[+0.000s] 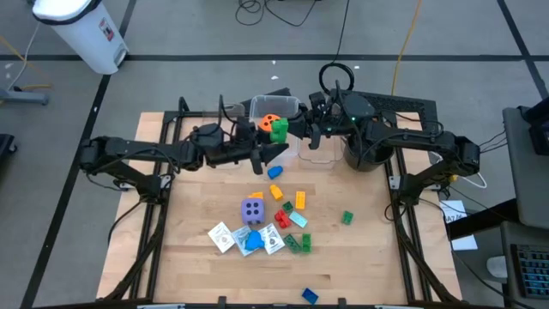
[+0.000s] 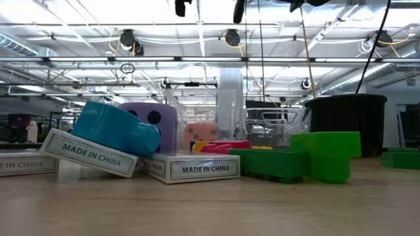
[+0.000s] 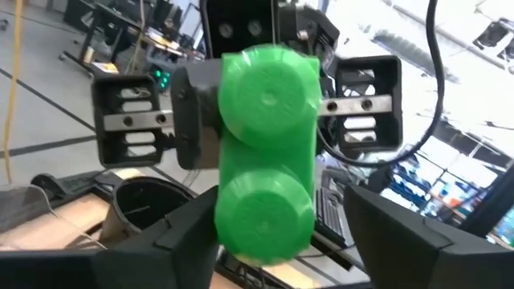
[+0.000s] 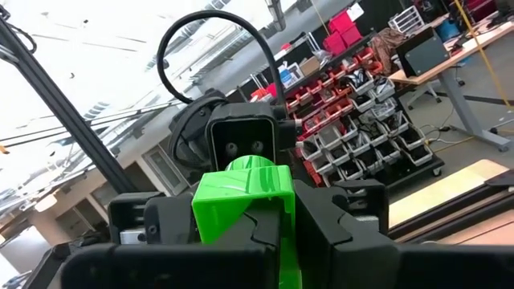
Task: Pick & Place Toys
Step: Put the top light green game piece into the right transparent bin
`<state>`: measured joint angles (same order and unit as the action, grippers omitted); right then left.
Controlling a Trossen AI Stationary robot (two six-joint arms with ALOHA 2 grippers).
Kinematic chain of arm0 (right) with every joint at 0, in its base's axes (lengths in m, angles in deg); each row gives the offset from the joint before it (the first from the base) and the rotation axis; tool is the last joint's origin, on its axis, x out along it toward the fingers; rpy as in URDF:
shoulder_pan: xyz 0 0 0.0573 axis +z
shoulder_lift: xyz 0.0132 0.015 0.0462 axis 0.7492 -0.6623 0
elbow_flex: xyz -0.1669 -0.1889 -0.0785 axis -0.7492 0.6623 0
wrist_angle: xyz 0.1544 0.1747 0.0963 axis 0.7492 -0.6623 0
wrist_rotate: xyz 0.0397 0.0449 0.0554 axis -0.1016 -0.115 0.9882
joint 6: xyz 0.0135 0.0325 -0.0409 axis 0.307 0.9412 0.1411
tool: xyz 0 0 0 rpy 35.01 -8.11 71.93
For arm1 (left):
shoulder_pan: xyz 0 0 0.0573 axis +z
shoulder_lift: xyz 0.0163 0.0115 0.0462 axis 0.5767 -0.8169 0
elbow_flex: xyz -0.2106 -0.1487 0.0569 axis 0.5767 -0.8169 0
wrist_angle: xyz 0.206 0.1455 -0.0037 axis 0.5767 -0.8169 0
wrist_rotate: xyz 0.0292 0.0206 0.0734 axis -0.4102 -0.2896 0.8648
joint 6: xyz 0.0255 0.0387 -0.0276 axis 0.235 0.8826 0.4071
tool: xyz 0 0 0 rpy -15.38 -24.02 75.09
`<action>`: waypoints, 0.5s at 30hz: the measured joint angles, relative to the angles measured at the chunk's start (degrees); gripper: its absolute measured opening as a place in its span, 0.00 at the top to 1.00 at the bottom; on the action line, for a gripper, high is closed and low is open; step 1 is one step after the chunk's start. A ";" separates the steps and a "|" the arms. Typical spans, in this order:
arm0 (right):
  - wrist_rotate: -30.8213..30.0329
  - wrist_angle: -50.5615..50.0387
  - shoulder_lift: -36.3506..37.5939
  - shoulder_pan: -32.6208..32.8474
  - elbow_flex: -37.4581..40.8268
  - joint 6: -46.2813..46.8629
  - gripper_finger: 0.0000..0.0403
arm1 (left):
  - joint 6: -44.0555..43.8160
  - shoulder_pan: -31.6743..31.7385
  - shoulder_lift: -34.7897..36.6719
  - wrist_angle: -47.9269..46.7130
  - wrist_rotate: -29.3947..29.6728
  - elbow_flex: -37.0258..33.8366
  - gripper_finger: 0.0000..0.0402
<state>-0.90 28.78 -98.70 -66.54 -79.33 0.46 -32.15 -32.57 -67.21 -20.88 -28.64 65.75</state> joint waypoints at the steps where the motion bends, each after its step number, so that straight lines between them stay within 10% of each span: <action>1: 0.02 0.02 0.00 0.00 0.00 0.24 0.97 | 0.00 0.00 0.01 0.01 0.21 0.00 0.40; 15: 0.41 0.70 0.03 0.07 0.00 0.41 0.97 | 1.72 0.07 0.05 -0.07 0.37 0.00 0.66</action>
<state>-0.49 29.48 -98.67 -66.48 -79.33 0.87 -30.42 -32.50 -67.16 -20.95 -28.27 65.75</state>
